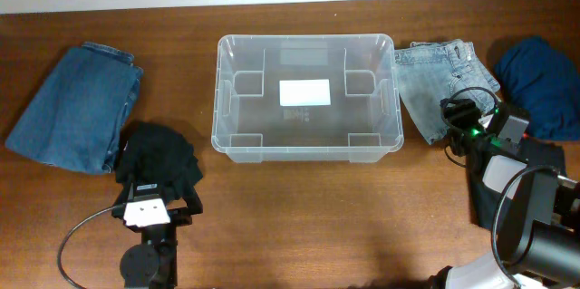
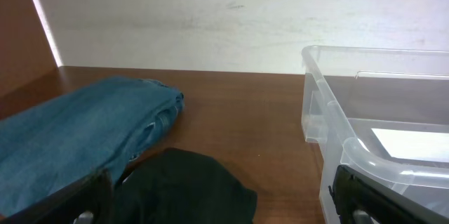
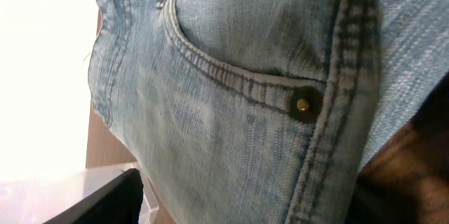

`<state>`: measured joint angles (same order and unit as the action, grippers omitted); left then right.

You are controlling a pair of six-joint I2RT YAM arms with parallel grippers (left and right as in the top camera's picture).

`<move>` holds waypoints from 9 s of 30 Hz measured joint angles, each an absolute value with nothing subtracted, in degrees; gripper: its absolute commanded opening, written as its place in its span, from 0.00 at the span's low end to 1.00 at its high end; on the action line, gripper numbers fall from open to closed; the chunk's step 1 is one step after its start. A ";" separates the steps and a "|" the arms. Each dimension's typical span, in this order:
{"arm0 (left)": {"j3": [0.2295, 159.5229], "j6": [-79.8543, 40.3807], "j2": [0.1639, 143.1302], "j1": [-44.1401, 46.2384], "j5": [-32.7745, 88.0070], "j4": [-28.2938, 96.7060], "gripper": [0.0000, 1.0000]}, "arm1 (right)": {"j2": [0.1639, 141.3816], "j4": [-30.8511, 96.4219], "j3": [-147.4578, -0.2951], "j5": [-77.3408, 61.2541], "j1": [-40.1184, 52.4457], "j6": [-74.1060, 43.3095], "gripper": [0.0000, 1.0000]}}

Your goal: Pack container

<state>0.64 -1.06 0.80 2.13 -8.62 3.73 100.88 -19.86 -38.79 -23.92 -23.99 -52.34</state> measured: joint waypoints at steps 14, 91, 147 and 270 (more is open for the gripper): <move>0.64 -1.06 0.80 2.13 -8.62 3.73 0.99 | 101.51 -19.77 -38.30 -17.69 -21.65 -55.31 0.29; 0.64 -1.06 0.80 2.13 -8.62 3.73 0.99 | 72.36 14.94 -77.17 -29.30 -1.74 -25.15 0.04; 0.64 -1.06 0.80 2.13 -8.62 3.73 0.99 | 89.58 54.81 -83.33 -14.35 17.41 54.26 0.04; 0.64 -1.04 0.80 2.13 -8.62 3.73 0.99 | 98.39 77.17 -97.97 -0.95 22.48 63.48 0.04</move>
<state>0.64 -1.04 0.80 2.13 -8.62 3.73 98.39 77.17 -97.97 -0.95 22.48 63.48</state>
